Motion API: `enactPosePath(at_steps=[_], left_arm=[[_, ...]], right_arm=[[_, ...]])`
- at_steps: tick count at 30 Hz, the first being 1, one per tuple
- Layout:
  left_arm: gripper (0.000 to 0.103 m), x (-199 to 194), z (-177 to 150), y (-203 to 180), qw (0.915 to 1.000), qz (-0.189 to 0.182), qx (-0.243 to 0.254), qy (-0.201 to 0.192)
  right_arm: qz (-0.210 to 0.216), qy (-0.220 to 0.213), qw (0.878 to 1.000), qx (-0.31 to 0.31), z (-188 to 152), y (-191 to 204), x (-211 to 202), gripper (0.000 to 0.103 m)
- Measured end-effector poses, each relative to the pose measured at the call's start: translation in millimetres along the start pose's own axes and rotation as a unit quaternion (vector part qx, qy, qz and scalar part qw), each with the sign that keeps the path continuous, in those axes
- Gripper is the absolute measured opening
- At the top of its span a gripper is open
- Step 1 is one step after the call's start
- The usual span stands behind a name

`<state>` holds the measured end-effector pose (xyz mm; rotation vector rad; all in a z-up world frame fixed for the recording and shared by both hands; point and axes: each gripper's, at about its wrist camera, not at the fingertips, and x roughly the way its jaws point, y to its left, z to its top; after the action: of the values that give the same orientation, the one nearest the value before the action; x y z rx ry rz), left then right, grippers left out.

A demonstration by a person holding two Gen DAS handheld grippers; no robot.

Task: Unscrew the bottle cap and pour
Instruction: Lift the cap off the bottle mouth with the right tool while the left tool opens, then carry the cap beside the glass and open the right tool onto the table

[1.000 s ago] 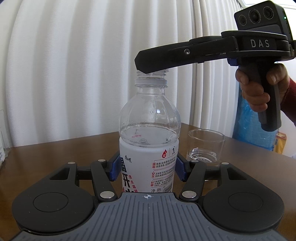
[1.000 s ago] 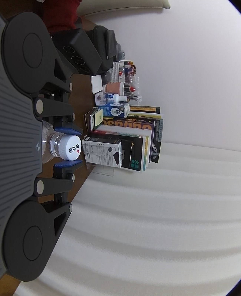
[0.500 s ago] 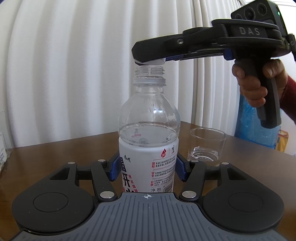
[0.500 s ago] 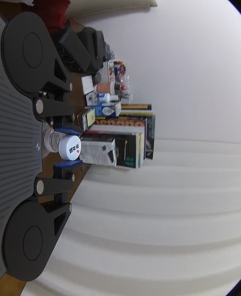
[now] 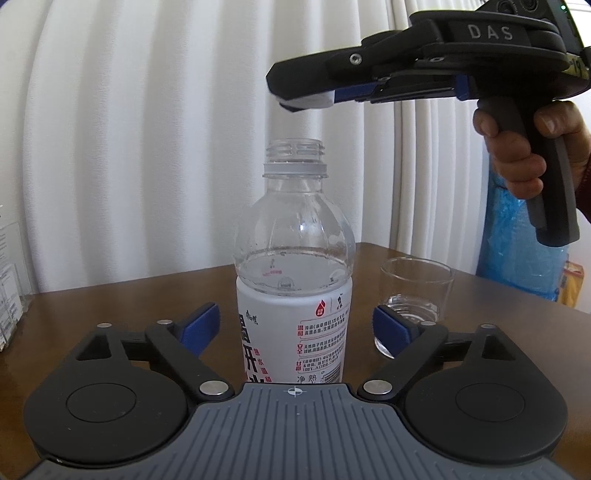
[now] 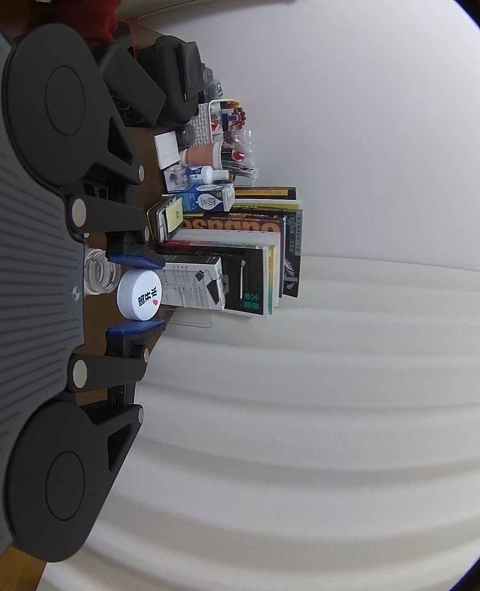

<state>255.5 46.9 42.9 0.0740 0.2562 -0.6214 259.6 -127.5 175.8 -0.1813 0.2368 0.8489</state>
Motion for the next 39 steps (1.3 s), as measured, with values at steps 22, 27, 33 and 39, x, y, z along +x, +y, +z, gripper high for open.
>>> enactPosePath(at_steps=[22,27,33,39], left_arm=[[0.103,-56,-3,-28,0.9987,0.048,-0.004,0.015],[0.103,-72,-7,-40,0.9984,0.053,0.003,0.017],[0.103,-83,-14,-52,0.9980,0.057,0.000,0.026],[0.103,-89,-20,-62,0.9979,0.057,0.000,0.031]], right_arm=[[-0.093,-0.007,0.996,0.011,-23,41,-83,0.032],[-0.130,0.010,0.991,0.040,-62,49,-99,0.032],[-0.192,0.071,0.976,0.078,-124,50,-91,0.032],[-0.224,0.126,0.962,0.089,-155,46,-71,0.032]])
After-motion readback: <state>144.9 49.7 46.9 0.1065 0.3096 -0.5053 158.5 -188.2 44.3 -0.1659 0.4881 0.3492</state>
